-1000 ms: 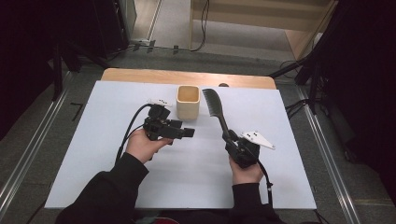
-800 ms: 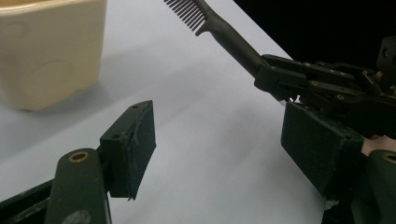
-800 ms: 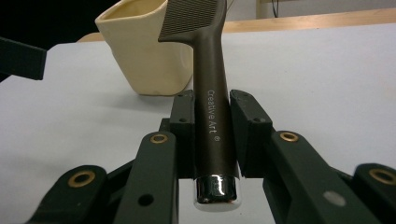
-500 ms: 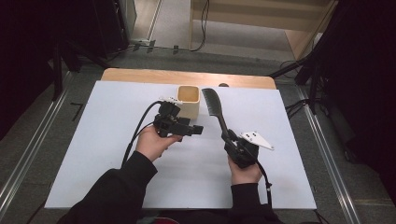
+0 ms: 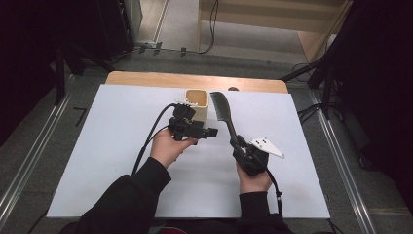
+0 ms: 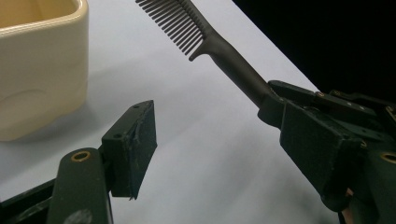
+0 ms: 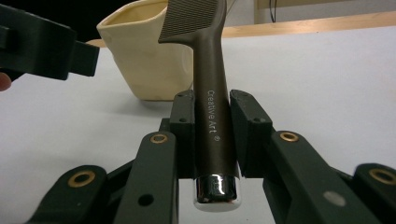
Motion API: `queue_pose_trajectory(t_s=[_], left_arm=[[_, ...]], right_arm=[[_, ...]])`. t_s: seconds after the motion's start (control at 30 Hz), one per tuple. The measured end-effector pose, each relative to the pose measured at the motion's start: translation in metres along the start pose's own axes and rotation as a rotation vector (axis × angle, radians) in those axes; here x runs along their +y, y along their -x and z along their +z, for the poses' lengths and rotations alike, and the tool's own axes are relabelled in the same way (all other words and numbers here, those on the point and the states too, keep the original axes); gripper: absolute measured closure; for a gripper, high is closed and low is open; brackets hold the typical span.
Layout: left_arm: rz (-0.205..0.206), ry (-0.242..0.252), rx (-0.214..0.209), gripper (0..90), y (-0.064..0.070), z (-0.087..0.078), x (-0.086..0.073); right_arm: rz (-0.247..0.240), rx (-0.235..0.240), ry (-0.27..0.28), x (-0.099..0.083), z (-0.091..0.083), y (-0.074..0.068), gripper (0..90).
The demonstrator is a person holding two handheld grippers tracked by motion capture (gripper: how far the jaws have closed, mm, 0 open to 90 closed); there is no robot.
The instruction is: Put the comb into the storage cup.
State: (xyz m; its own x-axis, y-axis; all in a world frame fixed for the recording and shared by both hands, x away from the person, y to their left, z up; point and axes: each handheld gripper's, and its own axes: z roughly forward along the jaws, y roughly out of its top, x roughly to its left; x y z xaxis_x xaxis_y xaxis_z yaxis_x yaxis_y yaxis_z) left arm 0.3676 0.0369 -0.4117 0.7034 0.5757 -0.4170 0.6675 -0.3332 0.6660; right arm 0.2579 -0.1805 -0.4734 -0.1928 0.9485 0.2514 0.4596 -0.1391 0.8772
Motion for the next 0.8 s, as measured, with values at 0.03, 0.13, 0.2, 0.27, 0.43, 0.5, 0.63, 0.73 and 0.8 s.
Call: queue_pose_trajectory(t_s=[0.03, 0.13, 0.2, 0.27, 0.43, 0.5, 0.63, 0.73, 0.8], left_arm=[[-0.006, 0.004, -0.003, 28.0, 0.0, 0.002, 0.001], [-0.007, 0.004, 0.0, 28.1, 0.002, 0.006, 0.002], [-0.011, 0.005, -0.002, 28.1, 0.004, 0.009, 0.004], [-0.015, 0.003, -0.002, 28.1, 0.005, 0.011, 0.005], [-0.014, 0.004, -0.004, 28.0, 0.009, 0.016, 0.008], [-0.011, 0.005, -0.002, 28.1, 0.011, 0.018, 0.009], [-0.015, 0.013, -0.001, 28.1, 0.014, 0.025, 0.011], [-0.016, 0.014, -0.001, 28.1, 0.016, 0.029, 0.012], [-0.018, 0.011, -0.003, 28.1, 0.018, 0.031, 0.013]], right_arm=[[0.002, 0.0, 0.0, 0.0, 0.0, 0.0, 70.3], [0.004, -0.004, 0.0, -0.002, 0.001, -0.001, 70.3], [0.008, -0.003, 0.001, -0.002, 0.002, -0.001, 70.3], [0.009, -0.001, 0.003, -0.002, 0.002, -0.002, 70.3], [0.025, 0.003, 0.006, -0.002, 0.002, -0.002, 70.3], [0.027, -0.001, 0.014, -0.002, 0.002, -0.002, 70.3], [0.016, -0.015, 0.021, -0.002, 0.002, -0.002, 70.2], [0.017, -0.019, 0.022, -0.001, 0.001, -0.001, 70.2], [0.015, -0.02, 0.024, -0.001, 0.0, -0.001, 70.2]])
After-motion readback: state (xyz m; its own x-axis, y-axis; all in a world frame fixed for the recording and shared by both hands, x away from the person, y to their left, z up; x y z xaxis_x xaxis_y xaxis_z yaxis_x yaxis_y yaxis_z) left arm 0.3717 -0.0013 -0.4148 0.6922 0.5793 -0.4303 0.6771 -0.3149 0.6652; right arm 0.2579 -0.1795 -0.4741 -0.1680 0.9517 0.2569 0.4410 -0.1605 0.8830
